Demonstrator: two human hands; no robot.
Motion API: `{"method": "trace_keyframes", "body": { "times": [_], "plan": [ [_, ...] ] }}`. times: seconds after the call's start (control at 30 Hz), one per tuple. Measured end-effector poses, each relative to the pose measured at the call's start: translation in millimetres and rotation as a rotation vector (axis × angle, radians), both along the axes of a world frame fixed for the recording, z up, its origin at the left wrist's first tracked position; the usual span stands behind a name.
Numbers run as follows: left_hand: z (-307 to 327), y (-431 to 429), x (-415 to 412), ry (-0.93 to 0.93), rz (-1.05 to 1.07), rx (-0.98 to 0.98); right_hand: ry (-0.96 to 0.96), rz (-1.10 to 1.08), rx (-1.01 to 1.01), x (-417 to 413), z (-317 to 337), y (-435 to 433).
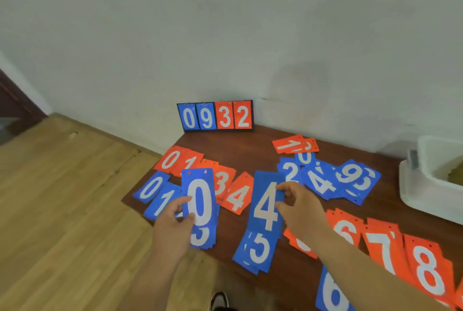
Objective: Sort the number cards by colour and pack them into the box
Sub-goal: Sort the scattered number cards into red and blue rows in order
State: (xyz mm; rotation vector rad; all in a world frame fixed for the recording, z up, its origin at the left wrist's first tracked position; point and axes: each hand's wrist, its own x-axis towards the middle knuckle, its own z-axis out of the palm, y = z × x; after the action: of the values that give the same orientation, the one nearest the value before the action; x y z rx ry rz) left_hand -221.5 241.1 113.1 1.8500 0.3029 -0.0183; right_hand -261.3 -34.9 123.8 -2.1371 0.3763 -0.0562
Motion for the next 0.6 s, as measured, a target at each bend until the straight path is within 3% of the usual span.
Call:
{"method": "trace_keyframes", "body": {
  "times": [0.27,0.6],
  "plan": [
    [-34.3,104.8,31.0,0.018,0.065,0.048,0.16,0.064,-0.033,43.1,-56.5,81.2],
    [-70.1,165.7,106.0,0.071,-0.149,0.248,0.465,-0.023,-0.212,65.0,-137.7,129.8]
  ]
}}
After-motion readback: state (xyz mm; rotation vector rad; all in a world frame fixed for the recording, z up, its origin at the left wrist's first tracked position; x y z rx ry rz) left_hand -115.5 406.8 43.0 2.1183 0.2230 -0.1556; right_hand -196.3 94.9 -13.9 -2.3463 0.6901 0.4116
